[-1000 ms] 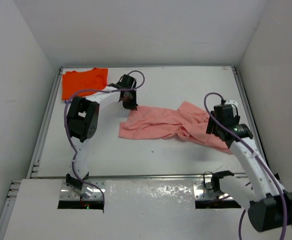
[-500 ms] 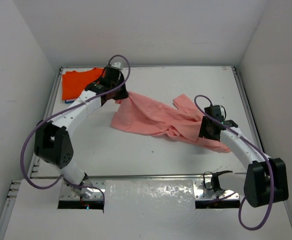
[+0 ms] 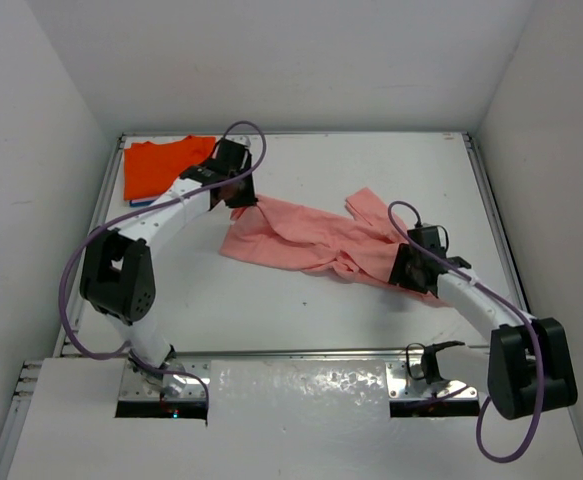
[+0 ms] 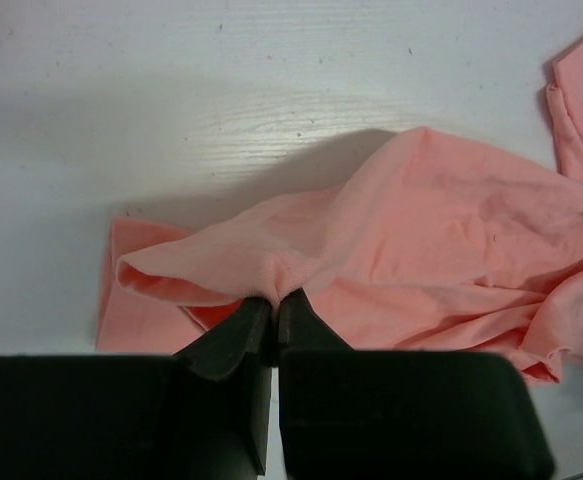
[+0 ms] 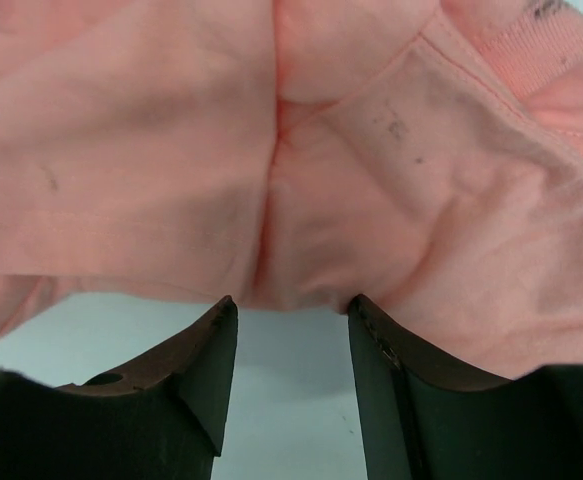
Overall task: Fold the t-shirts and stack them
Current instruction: Flatten out the tshirt
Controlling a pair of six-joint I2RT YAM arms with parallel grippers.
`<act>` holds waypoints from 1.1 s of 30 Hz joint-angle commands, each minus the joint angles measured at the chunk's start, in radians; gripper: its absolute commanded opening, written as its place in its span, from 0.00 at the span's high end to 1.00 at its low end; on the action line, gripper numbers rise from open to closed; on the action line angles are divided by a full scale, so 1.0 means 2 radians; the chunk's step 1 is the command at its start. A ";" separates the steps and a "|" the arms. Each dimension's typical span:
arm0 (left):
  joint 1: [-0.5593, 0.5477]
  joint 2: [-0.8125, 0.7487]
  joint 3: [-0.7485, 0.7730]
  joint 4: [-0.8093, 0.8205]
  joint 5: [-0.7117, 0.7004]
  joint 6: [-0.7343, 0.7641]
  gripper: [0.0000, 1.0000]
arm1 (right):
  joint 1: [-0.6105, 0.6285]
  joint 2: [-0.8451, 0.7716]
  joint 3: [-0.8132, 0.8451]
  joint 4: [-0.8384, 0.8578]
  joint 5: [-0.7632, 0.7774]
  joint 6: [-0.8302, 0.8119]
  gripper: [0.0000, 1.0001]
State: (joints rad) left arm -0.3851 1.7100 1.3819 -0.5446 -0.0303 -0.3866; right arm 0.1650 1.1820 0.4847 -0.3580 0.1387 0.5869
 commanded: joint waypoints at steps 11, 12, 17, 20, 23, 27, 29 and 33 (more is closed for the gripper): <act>0.003 0.021 0.040 0.005 0.009 0.009 1.00 | 0.014 -0.021 0.028 0.029 0.026 0.043 0.54; 0.003 0.022 0.042 0.005 0.010 0.009 1.00 | 0.015 -0.021 0.029 0.033 0.025 0.043 0.54; 0.003 0.026 0.051 0.001 0.008 0.012 1.00 | 0.017 0.017 0.038 0.042 0.019 0.055 0.56; 0.003 0.031 0.055 -0.002 0.007 0.014 1.00 | 0.026 0.029 0.040 0.049 0.020 0.059 0.57; 0.003 0.032 0.055 -0.002 0.010 0.013 1.00 | 0.031 0.039 0.043 0.036 0.029 0.072 0.58; 0.003 0.033 0.056 -0.002 0.011 0.014 1.00 | 0.033 0.042 0.034 0.039 0.034 0.081 0.58; 0.003 0.033 0.058 -0.005 0.009 0.017 1.00 | 0.033 0.045 0.028 0.052 0.028 0.080 0.58; 0.003 0.033 0.059 -0.009 0.003 0.021 1.00 | 0.033 0.059 0.025 0.079 0.010 0.081 0.61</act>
State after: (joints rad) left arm -0.3851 1.7828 1.4536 -0.5732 -0.0181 -0.3649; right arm 0.2253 1.2819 0.5316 -0.2676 0.1761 0.7307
